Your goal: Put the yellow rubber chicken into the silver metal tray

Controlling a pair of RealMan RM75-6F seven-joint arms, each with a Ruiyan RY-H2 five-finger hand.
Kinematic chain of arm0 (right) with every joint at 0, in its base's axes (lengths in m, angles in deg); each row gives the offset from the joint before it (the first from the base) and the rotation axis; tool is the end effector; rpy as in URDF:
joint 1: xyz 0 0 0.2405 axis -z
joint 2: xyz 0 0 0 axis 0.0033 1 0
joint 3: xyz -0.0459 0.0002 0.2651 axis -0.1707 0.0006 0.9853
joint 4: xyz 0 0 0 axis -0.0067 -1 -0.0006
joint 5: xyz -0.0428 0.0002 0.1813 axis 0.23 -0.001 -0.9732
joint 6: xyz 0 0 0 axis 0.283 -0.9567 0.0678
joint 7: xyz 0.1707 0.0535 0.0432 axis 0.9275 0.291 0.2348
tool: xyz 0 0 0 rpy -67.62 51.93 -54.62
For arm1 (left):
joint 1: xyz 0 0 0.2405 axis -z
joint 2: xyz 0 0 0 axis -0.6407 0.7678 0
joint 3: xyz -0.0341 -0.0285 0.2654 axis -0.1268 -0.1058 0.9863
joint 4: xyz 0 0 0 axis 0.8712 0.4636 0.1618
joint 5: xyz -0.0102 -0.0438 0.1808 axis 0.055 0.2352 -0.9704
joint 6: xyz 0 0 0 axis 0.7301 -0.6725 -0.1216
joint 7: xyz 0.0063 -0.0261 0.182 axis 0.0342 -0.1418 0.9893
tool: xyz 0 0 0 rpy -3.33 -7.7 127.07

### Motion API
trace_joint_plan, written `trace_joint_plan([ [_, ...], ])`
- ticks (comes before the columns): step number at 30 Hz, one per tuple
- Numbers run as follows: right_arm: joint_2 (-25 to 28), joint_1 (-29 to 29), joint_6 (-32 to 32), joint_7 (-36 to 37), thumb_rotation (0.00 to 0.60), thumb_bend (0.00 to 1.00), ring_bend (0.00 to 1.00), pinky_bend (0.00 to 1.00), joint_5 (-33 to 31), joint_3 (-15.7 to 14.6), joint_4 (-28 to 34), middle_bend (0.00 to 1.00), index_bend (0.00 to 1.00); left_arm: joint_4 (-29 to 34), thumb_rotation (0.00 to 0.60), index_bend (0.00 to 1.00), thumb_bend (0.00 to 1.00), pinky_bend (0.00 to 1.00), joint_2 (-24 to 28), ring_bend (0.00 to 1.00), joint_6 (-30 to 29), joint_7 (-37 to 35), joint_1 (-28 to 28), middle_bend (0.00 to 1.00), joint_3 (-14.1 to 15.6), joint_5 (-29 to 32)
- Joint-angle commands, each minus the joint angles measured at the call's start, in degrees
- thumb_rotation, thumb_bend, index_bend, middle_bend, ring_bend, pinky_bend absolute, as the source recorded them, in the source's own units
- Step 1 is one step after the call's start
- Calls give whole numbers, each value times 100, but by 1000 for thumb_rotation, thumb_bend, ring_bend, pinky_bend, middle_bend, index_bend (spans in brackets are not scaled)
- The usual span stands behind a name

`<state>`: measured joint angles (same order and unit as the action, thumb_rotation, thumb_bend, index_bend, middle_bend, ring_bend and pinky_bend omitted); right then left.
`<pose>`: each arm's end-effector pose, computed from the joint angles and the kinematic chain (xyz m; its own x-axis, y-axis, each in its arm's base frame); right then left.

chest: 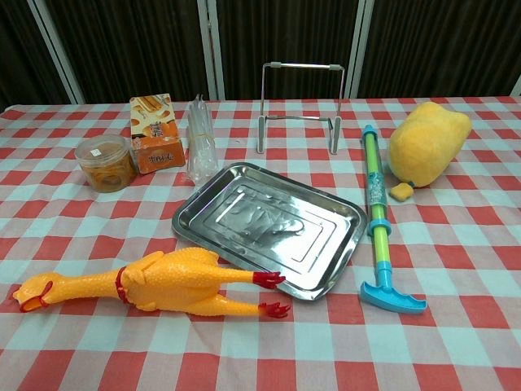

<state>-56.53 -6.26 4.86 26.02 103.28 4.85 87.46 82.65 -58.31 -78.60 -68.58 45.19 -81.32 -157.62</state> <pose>-0.3083 -0.2325 0.1787 0.4724 0.0243 0.8811 -0.8807 -0.0270 0.4729 -0.3112 0.2229 0.1708 0.5281 -0.0180 0.8490 0.8491 -0.0039 -0.5282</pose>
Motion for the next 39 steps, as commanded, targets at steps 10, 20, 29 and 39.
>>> trace_joint_plan([
  [10, -23, 70, -92, 224, 600, 152, 130, 273, 81, -72, -125, 166, 18, 377, 600, 167, 39, 111, 282, 110, 227, -330, 68, 178, 170, -191],
  [20, -65, 87, -161, 605, 600, 151, 130, 273, 204, -108, -359, 163, 18, 588, 600, 219, 39, 125, 293, 131, 386, 145, 339, 213, 38, -335],
  [29, -96, 51, -195, 771, 600, 151, 130, 273, 351, -135, -480, 161, 18, 820, 600, 277, 39, 178, 118, 191, 715, 644, 689, 289, 138, -814],
  [39, -120, -6, -130, 773, 600, 151, 130, 273, 411, -162, -482, 158, 18, 695, 600, 285, 40, 228, -507, 238, 1823, 1175, 1103, 323, 355, -498],
])
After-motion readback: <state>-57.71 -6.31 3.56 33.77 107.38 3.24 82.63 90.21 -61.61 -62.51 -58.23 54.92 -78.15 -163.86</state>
